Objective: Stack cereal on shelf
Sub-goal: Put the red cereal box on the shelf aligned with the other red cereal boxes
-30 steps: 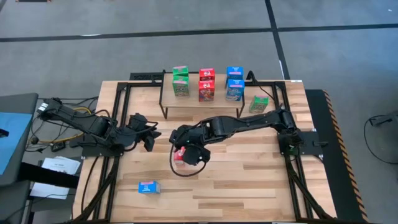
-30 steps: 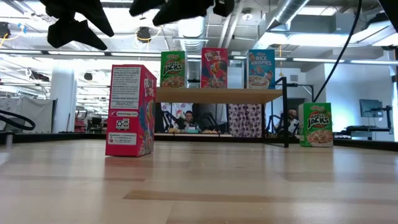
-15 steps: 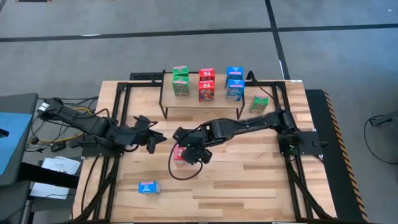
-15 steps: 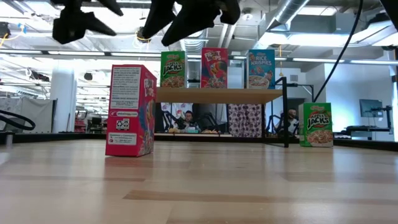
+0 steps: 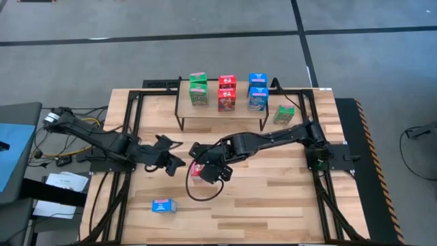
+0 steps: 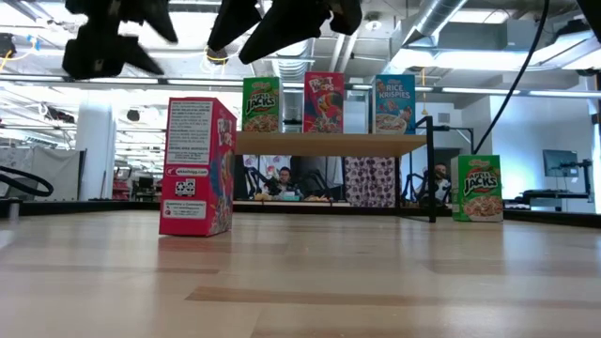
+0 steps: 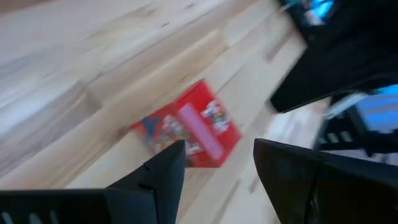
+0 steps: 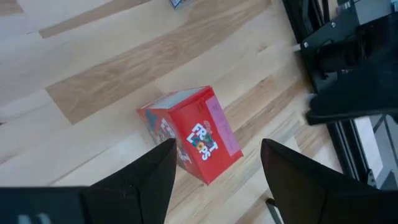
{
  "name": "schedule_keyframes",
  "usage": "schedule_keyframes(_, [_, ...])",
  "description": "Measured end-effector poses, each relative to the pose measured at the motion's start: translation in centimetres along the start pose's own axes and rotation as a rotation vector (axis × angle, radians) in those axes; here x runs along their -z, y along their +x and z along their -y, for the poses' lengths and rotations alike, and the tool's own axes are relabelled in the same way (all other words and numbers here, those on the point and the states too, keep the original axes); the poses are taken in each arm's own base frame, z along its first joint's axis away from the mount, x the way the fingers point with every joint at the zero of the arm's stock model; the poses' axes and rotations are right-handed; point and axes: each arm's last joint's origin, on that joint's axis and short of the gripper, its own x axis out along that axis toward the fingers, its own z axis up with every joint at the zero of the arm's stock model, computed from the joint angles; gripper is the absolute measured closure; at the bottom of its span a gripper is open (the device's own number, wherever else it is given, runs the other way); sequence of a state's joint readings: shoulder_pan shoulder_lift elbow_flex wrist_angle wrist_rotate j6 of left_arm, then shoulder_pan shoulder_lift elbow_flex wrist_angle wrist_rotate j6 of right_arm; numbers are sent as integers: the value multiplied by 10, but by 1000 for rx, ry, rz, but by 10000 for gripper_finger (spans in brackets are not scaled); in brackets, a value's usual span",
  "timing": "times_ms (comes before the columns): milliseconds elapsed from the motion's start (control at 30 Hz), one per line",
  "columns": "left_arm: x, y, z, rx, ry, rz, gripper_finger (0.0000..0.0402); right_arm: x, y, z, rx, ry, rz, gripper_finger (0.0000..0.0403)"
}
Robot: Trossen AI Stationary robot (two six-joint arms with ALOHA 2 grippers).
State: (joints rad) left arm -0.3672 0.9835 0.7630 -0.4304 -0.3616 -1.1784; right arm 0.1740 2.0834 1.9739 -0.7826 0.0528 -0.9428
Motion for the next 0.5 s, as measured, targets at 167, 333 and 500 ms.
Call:
schedule_keyframes(167, [9, 13, -9, -140, -15, -42, 223, 3, 0, 1, -4, 4, -7, 143])
schedule_keyframes(333, [13, 28, -19, -276, -16, -49, 223, 5, 0, 2, -10, 8, -15, 143])
schedule_keyframes(500, [11, 45, -24, -335, -1, -60, 223, 9, 0, -2, -51, 23, -49, 143])
